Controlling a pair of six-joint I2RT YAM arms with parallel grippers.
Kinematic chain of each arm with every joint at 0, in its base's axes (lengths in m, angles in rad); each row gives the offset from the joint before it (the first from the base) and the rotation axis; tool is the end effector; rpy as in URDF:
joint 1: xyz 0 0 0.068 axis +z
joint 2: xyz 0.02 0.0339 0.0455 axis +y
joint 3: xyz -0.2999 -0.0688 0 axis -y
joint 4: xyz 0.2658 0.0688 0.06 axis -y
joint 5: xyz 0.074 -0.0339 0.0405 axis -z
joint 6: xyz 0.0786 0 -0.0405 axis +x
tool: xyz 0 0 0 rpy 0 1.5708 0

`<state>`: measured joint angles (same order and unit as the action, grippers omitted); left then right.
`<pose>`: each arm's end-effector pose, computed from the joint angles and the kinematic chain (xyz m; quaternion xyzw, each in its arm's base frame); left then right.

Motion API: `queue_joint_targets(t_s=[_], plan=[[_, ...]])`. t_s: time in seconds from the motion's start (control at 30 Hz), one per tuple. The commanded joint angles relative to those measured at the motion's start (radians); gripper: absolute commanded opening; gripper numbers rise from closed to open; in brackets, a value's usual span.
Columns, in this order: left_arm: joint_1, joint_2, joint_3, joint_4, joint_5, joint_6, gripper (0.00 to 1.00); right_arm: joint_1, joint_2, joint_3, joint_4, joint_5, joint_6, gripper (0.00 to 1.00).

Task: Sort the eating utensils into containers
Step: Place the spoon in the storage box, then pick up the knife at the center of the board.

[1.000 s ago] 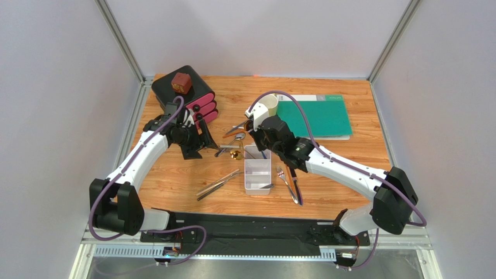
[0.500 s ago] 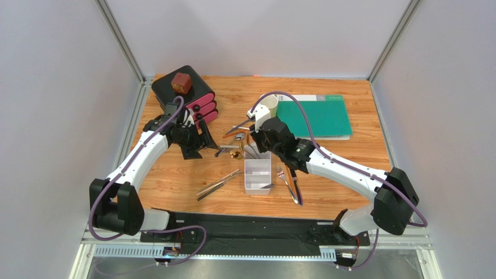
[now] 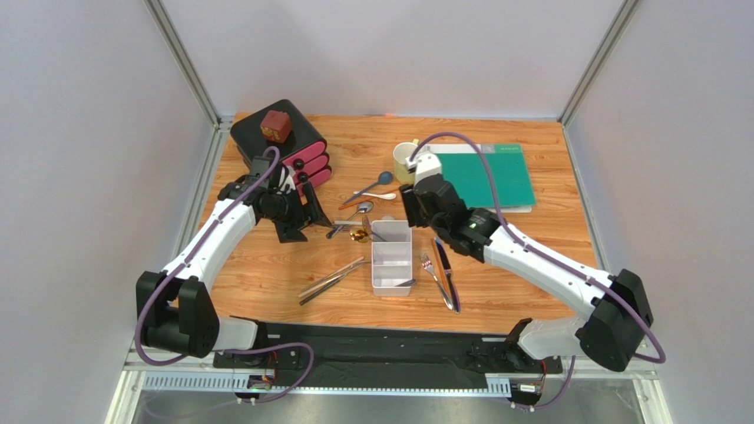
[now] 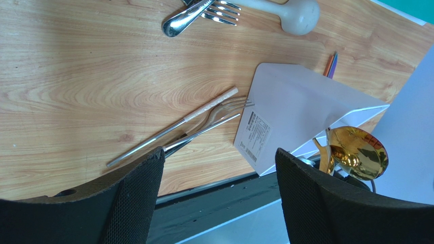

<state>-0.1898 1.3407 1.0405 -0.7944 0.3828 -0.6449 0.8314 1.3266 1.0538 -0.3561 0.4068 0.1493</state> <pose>0.2798 -0.0837 0.2536 -0.1715 0.9396 -0.2629 0.1367 0.2506 0.2287 0.3047 -0.2055 0.8532 0.0505 0.4768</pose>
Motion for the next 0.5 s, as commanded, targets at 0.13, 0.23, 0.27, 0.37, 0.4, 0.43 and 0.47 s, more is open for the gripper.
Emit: queue_joint_targets(t_s=[0.13,0.23,0.27,0.37,0.4,0.43,0.47], plan=[[0.004,-0.015,-0.007,0.024,0.014,0.013,0.85,-0.267,-0.101,-0.067,-0.271,-0.095,0.183,0.57],[0.004,-0.014,-0.011,0.032,0.013,0.013,0.85,-0.307,-0.049,-0.058,-0.374,-0.184,0.194,0.57],[0.004,-0.012,-0.013,0.034,0.013,0.011,0.85,-0.313,-0.029,-0.055,-0.397,-0.209,0.194,0.55],[0.004,-0.014,-0.014,0.037,0.015,0.01,0.85,-0.334,0.02,-0.02,-0.492,-0.317,0.233,0.54],[0.004,-0.02,-0.016,0.035,0.013,0.008,0.85,-0.353,0.028,-0.009,-0.523,-0.353,0.251,0.54],[0.004,-0.021,-0.017,0.037,0.013,0.008,0.85,-0.357,0.039,-0.008,-0.533,-0.431,0.253,0.54],[0.004,-0.021,-0.019,0.035,0.011,0.008,0.85,-0.365,0.055,-0.005,-0.544,-0.463,0.253,0.54]])
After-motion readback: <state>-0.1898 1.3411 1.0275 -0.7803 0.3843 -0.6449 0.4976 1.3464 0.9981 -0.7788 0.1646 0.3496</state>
